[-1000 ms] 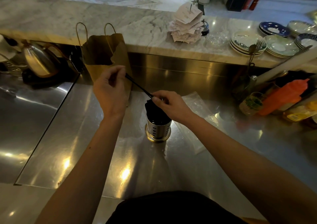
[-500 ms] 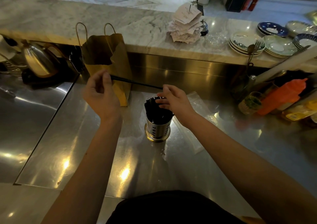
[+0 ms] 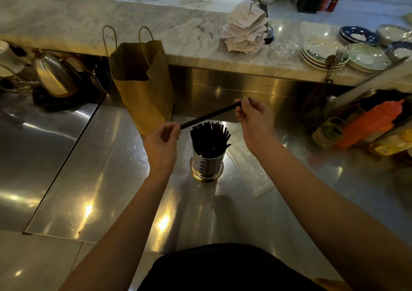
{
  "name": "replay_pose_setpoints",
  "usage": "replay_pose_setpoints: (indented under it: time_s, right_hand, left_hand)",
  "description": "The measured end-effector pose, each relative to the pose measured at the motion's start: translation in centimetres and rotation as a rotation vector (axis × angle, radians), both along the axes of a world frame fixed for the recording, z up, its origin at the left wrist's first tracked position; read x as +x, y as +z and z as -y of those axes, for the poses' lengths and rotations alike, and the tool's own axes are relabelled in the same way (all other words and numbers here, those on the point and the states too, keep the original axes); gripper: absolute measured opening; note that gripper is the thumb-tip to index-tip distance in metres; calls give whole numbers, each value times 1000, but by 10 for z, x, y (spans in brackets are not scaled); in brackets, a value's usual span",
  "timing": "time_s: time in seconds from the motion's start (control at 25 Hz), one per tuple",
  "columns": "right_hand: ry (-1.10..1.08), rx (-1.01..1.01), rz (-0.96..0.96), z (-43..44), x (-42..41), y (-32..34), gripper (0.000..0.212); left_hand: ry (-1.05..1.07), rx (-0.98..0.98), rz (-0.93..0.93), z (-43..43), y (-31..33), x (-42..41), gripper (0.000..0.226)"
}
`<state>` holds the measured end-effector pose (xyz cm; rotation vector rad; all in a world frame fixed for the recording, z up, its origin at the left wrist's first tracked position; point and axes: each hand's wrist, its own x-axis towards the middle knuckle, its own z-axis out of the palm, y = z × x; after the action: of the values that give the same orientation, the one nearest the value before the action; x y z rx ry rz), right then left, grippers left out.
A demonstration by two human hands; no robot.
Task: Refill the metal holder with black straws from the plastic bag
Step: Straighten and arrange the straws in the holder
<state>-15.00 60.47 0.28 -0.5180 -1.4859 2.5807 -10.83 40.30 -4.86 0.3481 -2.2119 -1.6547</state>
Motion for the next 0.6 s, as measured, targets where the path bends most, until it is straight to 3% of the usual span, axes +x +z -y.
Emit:
replay_pose_setpoints:
  time_s: [0.08, 0.2, 0.32, 0.6]
  right_hand:
    - [-12, 186, -142, 0, 0, 10, 8]
    - [51, 627, -344, 6, 1, 27, 10]
    - [194, 975, -444, 15, 2, 33, 18]
    - [401, 1263, -371, 24, 9, -10, 18]
  left_hand:
    - [-138, -127, 29, -7, -8, 3, 11]
    - [-342, -299, 89, -16, -14, -2, 9]
    - [-413, -332, 78, -25, -12, -7, 17]
    - [-382, -323, 71, -30, -14, -13, 25]
